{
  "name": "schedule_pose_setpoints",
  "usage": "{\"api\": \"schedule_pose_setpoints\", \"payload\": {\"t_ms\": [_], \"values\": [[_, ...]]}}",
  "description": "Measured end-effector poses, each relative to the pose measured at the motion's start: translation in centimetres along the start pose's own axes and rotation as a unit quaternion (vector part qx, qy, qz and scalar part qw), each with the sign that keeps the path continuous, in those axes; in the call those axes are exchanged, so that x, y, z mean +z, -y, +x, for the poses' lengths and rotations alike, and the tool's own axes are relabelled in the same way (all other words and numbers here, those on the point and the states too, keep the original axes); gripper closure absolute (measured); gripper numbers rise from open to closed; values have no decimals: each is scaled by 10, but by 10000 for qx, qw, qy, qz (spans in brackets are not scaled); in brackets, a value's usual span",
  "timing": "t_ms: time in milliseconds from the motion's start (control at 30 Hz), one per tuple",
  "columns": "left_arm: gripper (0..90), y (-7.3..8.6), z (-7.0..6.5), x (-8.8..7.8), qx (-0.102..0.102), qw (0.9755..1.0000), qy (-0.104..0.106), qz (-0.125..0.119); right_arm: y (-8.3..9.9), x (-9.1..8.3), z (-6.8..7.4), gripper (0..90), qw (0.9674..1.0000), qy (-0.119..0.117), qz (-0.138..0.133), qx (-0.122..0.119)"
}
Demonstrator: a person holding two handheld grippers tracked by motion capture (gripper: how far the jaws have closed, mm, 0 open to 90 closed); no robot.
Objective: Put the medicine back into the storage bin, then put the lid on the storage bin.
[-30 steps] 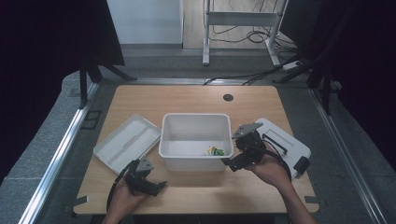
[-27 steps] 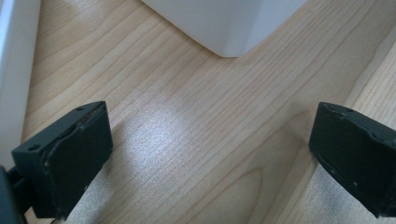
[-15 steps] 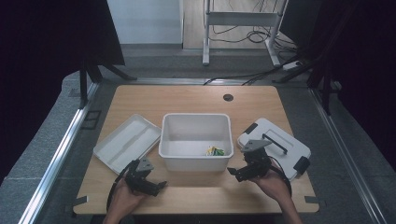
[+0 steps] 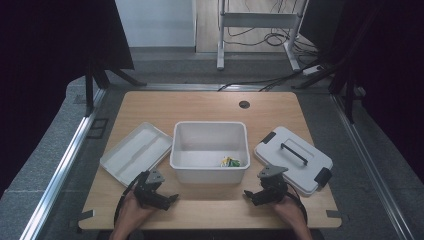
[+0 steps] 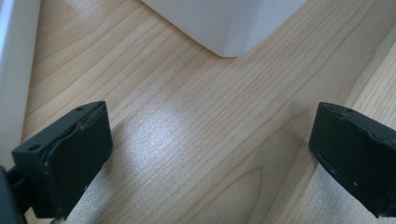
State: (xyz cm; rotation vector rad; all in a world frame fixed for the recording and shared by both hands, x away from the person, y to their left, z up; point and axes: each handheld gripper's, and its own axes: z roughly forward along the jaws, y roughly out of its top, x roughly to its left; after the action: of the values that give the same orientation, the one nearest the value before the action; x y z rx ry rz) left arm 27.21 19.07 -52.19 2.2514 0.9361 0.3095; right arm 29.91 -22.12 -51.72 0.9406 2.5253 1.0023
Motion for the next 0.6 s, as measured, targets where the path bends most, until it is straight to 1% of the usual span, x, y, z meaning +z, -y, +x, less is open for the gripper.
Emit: {"api": "schedule_pose_setpoints", "payload": {"t_ms": [33, 100, 167, 233, 267, 333, 433, 600], "values": [[0, 0, 0, 0, 20, 10000, 13, 0, 2, 1, 0, 12, 9999, -45, -82, 74], [0, 0, 1, -1, 46, 10000, 39, 50, 2, 1, 0, 18, 9999, -44, -85, 64], [0, -1, 3, -5, 77, 9999, -32, 139, 2, 1, 0, 16, 9999, -45, -85, 72], [0, -1, 5, -8, 37, 9999, -32, 113, 2, 1, 0, 15, 9999, -44, -78, 64], [0, -1, 7, -12, -2, 10000, -20, 48, 2, 1, 0, 15, 9999, -45, -79, 62], [0, -2, 10, -17, -33, 10000, 13, 4, 2, 1, 0, 15, 9999, -45, -79, 65], [0, -4, 15, -24, -15, 10000, -45, -7, 2, 1, 0, 15, 9999, -44, -78, 64], [0, -11, 26, -33, 32, 9999, -106, 27, 2, 1, 0, 15, 9999, -43, -79, 65]]}}
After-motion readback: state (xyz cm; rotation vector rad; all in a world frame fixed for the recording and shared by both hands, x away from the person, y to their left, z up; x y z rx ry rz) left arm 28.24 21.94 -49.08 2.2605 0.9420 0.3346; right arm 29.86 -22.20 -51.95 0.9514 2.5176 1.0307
